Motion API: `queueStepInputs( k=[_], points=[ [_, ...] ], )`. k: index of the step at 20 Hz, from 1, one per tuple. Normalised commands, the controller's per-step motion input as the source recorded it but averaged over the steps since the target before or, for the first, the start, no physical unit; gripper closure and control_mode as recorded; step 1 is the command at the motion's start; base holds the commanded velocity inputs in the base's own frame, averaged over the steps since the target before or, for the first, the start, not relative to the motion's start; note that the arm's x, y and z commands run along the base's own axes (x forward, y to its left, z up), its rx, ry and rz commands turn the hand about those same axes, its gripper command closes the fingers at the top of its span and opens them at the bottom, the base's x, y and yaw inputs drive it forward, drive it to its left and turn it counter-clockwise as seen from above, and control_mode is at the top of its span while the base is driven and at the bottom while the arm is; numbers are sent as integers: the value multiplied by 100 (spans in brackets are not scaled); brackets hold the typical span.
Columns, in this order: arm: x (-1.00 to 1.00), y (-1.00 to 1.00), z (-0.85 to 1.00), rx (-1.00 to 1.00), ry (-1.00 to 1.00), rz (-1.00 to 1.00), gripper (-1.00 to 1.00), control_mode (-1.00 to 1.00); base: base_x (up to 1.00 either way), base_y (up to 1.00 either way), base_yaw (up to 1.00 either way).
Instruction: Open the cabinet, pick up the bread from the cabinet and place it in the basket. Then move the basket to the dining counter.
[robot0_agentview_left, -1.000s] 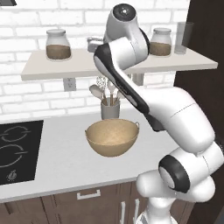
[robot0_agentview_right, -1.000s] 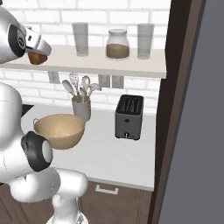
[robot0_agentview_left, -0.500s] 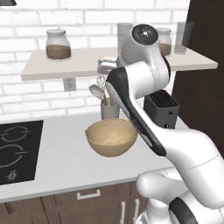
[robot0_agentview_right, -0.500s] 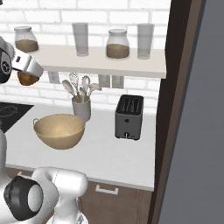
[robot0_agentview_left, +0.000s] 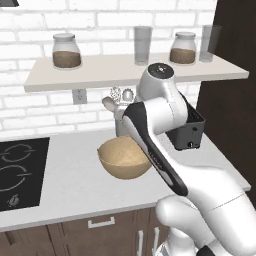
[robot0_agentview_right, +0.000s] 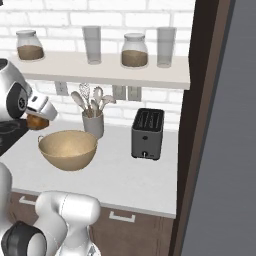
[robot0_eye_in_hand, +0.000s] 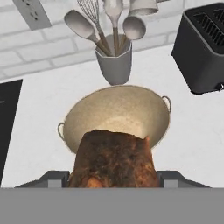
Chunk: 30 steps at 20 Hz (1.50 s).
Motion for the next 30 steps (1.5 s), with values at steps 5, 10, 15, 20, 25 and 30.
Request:
queueStepInputs(
  k=[5,10,15,20,25,30],
  points=[
    [41,0,-84,0,3,6,100,-100,0,0,0],
    [52,2,-96,-4,4,0,100,-100,0,0,0],
    [40,3,-70,-3,1,0,100,-100,0,0,0],
    [41,3,-17,0,10,0,100,-100,0,0,0],
    [20,0,-25,0,15,0,100,-100,0,0,0],
    [14,0,-22,0,19,0,100,-100,0,0,0]
  ],
)
